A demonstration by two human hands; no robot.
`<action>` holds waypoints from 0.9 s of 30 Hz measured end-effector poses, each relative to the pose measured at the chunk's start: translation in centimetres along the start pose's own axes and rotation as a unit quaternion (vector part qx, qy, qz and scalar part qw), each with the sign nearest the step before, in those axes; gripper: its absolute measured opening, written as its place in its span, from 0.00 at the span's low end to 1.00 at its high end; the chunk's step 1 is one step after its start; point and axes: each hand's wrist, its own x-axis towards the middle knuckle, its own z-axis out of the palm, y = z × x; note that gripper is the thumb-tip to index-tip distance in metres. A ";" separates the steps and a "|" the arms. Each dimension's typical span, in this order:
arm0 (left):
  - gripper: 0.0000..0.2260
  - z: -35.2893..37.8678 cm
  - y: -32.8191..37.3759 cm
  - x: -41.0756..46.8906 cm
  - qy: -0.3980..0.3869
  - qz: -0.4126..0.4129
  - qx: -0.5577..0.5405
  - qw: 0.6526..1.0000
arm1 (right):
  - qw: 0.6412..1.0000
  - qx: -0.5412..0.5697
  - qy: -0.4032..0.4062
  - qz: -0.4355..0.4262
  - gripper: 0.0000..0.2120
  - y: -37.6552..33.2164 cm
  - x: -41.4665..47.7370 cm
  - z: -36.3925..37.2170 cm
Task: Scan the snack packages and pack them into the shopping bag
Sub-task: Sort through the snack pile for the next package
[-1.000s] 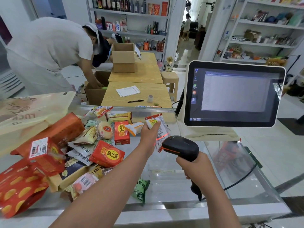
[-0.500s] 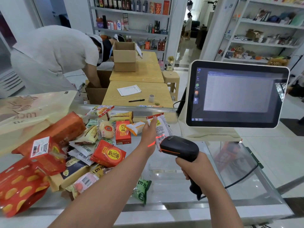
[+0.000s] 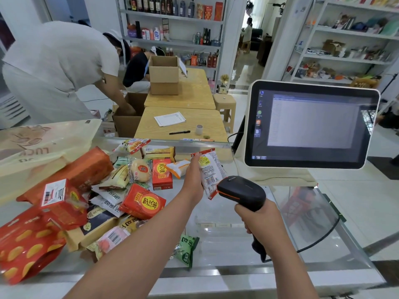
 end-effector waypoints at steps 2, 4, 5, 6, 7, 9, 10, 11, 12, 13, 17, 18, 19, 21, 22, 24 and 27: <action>0.16 0.0 0.0 -0.2 -0.008 -0.004 -0.002 1.000 | 1.000 -0.003 0.016 -0.005 0.07 0.0 0.0 0.1; 0.16 0.0 0.1 -0.3 -0.014 -0.005 -0.004 1.000 | 1.000 -0.002 0.027 -0.010 0.06 0.0 0.0 0.3; 0.16 0.0 0.1 -0.3 -0.016 -0.005 -0.007 1.000 | 0.999 -0.002 0.030 -0.010 0.05 0.0 0.0 0.3; 0.16 -0.1 0.1 -0.3 -0.016 -0.002 -0.010 1.000 | 0.999 -0.002 0.032 -0.008 0.05 0.1 0.0 0.3; 0.16 -0.1 0.1 -0.3 -0.014 0.000 -0.014 1.000 | 0.999 -0.001 0.032 -0.007 0.05 0.1 0.0 0.3; 0.16 -0.2 0.1 -0.2 -0.012 0.005 -0.022 1.000 | 0.999 0.000 0.033 -0.004 0.04 0.3 0.1 0.3; 0.16 -0.2 0.1 -0.1 -0.013 0.008 -0.021 1.000 | 0.999 -0.001 0.034 -0.002 0.04 0.3 0.1 0.3; 0.16 -0.3 0.1 -0.1 -0.015 0.010 -0.017 1.000 | 0.999 -0.001 0.033 -0.002 0.04 0.4 0.1 0.3; 0.15 -0.3 0.1 -0.1 -0.017 0.012 -0.015 1.000 | 0.999 -0.001 0.033 -0.001 0.04 0.4 0.1 0.3; 0.15 -0.3 0.1 -0.1 -0.019 0.012 -0.013 1.000 | 1.000 0.000 0.031 -0.001 0.04 0.3 0.1 0.3; 0.16 -0.4 0.1 -0.2 -0.020 0.014 -0.018 1.000 | 1.000 0.006 0.030 -0.003 0.04 0.2 0.1 0.3; 0.16 -0.4 0.1 -0.2 -0.020 0.014 -0.021 0.999 | 1.000 0.005 0.030 -0.004 0.04 0.1 0.1 0.3; 0.15 -0.4 0.1 -0.2 -0.019 0.015 -0.022 0.999 | 1.000 0.005 0.030 -0.005 0.03 0.1 0.1 0.2; 0.15 -0.4 0.1 -0.2 -0.018 0.013 -0.022 1.000 | 1.000 0.007 0.028 -0.005 0.03 0.2 0.1 0.2; 0.16 -0.5 0.1 -0.2 -0.018 0.012 -0.023 1.000 | 1.000 0.007 0.027 -0.005 0.03 0.2 0.1 0.2; 0.16 -0.5 0.2 -0.1 -0.018 0.012 -0.023 1.000 | 1.000 0.005 0.023 -0.005 0.03 0.4 0.1 0.2; 0.17 -0.5 0.2 0.0 -0.015 0.013 -0.028 0.999 | 1.000 -0.003 0.017 -0.007 0.02 0.5 0.1 0.4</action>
